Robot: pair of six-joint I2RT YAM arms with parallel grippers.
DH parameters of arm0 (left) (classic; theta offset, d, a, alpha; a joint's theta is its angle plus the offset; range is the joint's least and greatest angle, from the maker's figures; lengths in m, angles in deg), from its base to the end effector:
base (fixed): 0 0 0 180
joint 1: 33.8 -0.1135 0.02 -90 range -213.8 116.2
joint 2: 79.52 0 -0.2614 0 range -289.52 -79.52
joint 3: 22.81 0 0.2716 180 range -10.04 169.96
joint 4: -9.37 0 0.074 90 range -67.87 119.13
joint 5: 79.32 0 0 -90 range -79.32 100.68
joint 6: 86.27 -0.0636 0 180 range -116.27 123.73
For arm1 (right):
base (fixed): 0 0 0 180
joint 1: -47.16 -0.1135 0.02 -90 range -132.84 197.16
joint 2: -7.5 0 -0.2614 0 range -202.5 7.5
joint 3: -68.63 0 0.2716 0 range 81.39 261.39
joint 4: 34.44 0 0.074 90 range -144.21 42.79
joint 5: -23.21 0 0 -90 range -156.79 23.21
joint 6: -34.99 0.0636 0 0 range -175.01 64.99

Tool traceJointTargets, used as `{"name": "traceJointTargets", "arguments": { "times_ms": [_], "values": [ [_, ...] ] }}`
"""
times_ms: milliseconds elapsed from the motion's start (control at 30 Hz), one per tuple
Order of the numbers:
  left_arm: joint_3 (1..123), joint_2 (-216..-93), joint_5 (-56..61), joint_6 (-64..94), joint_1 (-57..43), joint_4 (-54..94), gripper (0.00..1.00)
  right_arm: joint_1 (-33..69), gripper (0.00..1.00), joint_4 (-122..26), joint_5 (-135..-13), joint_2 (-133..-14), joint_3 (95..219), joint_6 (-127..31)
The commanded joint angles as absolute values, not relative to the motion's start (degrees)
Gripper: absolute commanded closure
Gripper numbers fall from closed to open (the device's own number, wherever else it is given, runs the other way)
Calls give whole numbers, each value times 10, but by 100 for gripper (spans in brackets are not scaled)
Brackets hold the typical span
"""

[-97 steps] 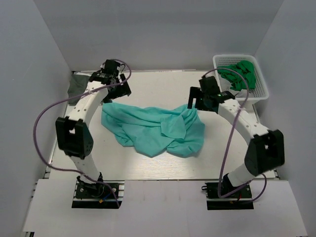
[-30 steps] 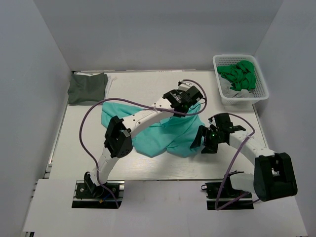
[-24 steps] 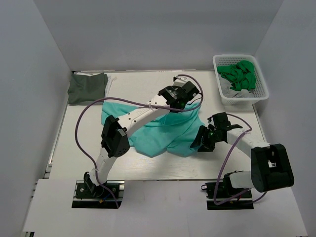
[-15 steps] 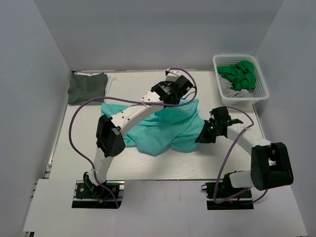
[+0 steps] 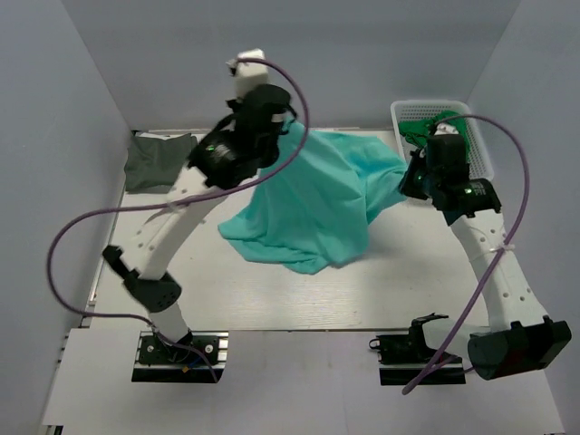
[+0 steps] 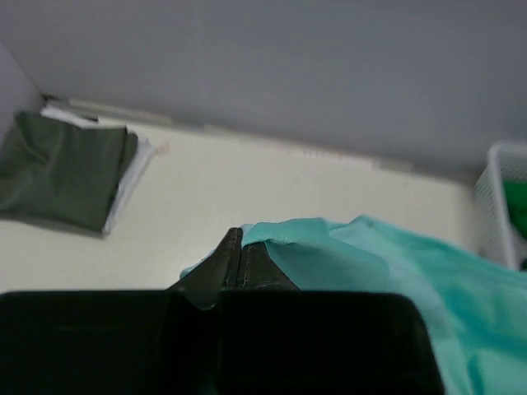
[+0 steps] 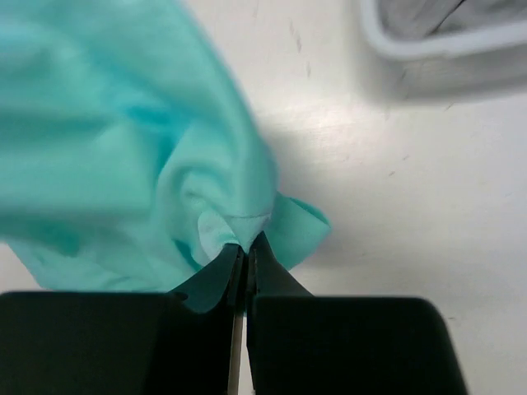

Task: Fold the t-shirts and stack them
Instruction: Flatten out the tshirt

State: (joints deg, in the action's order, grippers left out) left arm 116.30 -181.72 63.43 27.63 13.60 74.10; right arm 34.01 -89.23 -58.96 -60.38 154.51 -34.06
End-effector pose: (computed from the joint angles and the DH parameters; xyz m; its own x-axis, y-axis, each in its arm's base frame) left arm 0.3025 -0.2542 0.4796 -0.2763 -0.0619 -0.9591 -0.1563 0.9875 -0.0187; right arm 0.2840 0.0574 0.3575 -0.5872 0.2266 -0.7771 0.0973 0.9728 0.2101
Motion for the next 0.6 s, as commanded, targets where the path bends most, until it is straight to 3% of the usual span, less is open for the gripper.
{"name": "traceJointTargets", "arguments": {
  "times_ms": [0, 167, 300, 567],
  "values": [
    [1163, -1715, 724, 188, 137, 629, 100, 339, 100, -952, -517, -600, 1635, -384],
    [1127, -1629, 746, 75, 149, 511, 100, 341, 100, -981, -468, -611, 1781, -426],
    [1133, -1571, 712, 69, 149, 510, 100, 341, 100, -985, -498, -603, 1877, -451],
    [1112, -1439, 562, 106, 149, 532, 100, 340, 100, -970, -586, -569, 1998, -497]
  ]
}}
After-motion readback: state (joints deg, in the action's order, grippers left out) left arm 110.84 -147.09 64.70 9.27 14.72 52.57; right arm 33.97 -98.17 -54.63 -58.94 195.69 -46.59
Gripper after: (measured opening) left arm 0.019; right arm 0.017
